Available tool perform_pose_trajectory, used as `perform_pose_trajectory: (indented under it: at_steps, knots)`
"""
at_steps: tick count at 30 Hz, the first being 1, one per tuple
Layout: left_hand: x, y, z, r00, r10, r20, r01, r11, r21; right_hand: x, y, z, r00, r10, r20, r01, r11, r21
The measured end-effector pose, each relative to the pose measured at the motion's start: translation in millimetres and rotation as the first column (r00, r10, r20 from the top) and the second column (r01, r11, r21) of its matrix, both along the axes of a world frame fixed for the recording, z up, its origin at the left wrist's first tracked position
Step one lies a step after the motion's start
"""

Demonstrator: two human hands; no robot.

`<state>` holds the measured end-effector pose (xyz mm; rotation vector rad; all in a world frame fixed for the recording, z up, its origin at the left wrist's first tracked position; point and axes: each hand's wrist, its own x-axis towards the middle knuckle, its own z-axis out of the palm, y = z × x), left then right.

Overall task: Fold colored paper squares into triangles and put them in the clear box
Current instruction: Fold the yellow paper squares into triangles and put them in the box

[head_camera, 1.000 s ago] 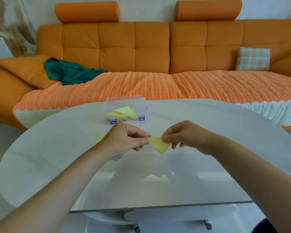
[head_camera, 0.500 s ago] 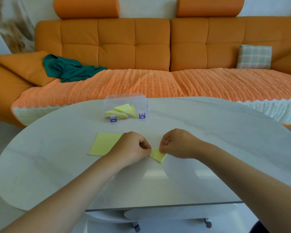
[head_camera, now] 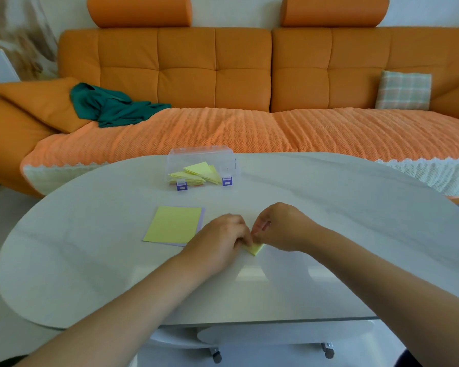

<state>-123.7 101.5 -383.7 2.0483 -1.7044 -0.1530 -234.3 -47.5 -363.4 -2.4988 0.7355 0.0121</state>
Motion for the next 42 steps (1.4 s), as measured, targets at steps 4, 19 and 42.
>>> perform_pose_trajectory:
  at_steps: [4, 19, 42]
  knots:
    - [-3.3, 9.9, -3.0, 0.987, -0.072, 0.141, 0.077, 0.997, -0.032, -0.1, 0.4, -1.5, 1.0, -0.002, 0.006, 0.001, 1.0, 0.028]
    - [-9.9, 21.2, -8.6, 0.969, -0.119, 0.216, 0.108, 0.992, 0.062, -11.1, -17.8, 10.3, 0.993, 0.104, -0.049, -0.098, 0.989, 0.111]
    - [-14.2, 17.5, -9.8, 0.968, -0.076, 0.238, 0.053, 0.993, 0.102, -11.4, -35.5, 2.1, 0.997, -0.079, -0.004, 0.079, 0.991, 0.111]
